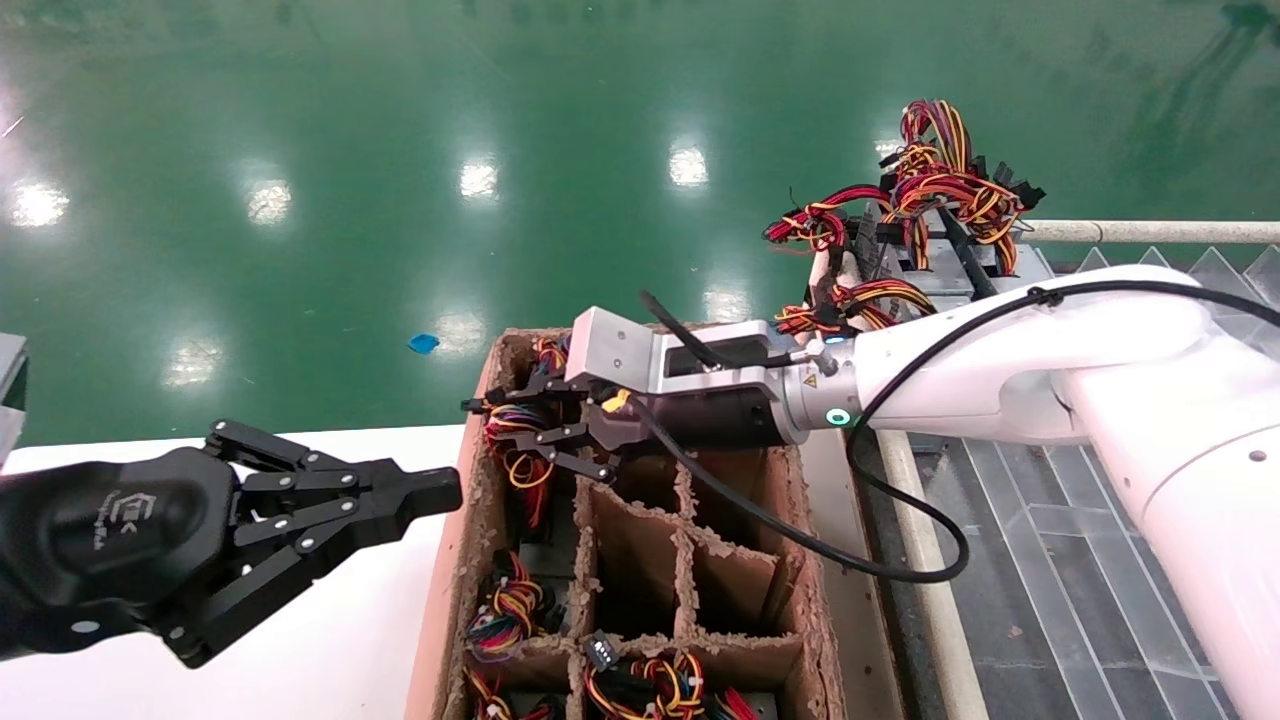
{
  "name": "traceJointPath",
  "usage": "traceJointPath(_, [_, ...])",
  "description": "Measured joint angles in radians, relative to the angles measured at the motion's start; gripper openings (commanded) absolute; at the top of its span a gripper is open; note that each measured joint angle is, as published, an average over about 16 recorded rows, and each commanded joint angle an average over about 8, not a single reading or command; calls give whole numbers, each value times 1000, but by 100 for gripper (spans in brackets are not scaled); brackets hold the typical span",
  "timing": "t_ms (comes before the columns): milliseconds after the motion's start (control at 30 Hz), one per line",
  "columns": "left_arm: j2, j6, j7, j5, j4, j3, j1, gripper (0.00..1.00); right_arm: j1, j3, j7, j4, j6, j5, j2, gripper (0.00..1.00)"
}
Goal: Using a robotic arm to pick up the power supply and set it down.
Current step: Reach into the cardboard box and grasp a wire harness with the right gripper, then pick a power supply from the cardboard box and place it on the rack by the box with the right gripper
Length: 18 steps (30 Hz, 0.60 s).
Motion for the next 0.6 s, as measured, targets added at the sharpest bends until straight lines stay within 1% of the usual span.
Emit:
traceJointPath(367, [0,0,0,0,0,0,0,0,19,-20,5,44,-14,-8,12,0])
traceJointPath(600, [0,0,0,0,0,0,0,0,41,-13,22,112,-40,7,44,0])
